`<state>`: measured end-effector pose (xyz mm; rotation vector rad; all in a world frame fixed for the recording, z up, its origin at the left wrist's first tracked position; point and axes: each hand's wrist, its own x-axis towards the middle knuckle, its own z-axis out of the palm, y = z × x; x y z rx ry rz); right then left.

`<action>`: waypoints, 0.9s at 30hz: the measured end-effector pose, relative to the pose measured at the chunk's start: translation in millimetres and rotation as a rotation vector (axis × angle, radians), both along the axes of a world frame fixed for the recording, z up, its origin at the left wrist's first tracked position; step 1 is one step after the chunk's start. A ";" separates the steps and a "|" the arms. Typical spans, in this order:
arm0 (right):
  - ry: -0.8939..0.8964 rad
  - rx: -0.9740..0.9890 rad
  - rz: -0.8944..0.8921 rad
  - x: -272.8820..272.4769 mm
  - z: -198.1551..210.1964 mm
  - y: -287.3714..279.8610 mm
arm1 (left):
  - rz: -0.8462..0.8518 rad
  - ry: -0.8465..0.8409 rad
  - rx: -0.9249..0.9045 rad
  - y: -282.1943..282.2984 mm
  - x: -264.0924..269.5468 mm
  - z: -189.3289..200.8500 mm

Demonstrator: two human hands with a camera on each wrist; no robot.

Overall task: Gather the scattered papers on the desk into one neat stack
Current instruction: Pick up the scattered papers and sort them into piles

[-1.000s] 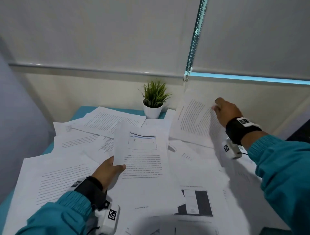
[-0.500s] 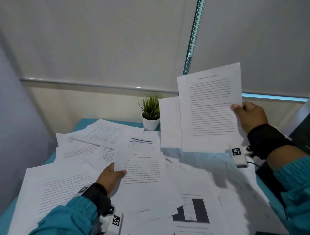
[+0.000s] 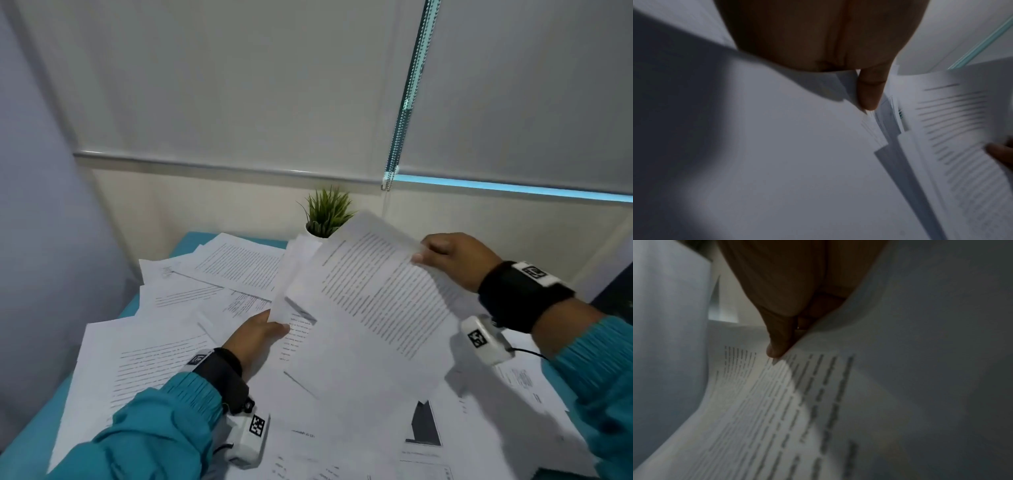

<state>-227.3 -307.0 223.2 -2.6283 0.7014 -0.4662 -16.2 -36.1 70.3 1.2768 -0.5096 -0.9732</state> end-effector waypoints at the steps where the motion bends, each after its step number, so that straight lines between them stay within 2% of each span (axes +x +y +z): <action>1: 0.020 -0.044 0.017 8.6 -0.4 4.8 | -0.007 -0.017 0.002 -1.0 -2.0 0.8; 4: 0.029 -0.065 0.017 31.0 -3.5 12.4 | -0.015 -0.018 0.022 -3.4 -10.0 6.5; 10: -0.077 0.013 -0.055 56.8 -13.8 22.2 | -0.024 -0.124 0.019 -3.0 -8.4 3.5; 14: -0.333 -0.032 -0.319 39.1 -6.8 7.8 | 0.037 -0.058 -0.002 -0.2 0.7 -3.2; 16: -0.448 0.078 -0.448 22.1 -7.7 0.1 | 0.111 -0.031 -0.010 1.2 5.3 -4.1; 20: -0.387 0.304 -0.540 2.0 -37.8 -1.3 | 0.185 0.003 0.013 3.1 9.2 -3.3; 24: -0.296 0.477 -0.519 0.8 -77.3 8.2 | 0.176 0.009 0.034 -0.2 3.2 -0.6; 27: -0.264 0.594 -0.503 10.5 -92.4 21.9 | 0.184 0.064 0.011 -1.6 -7.3 9.2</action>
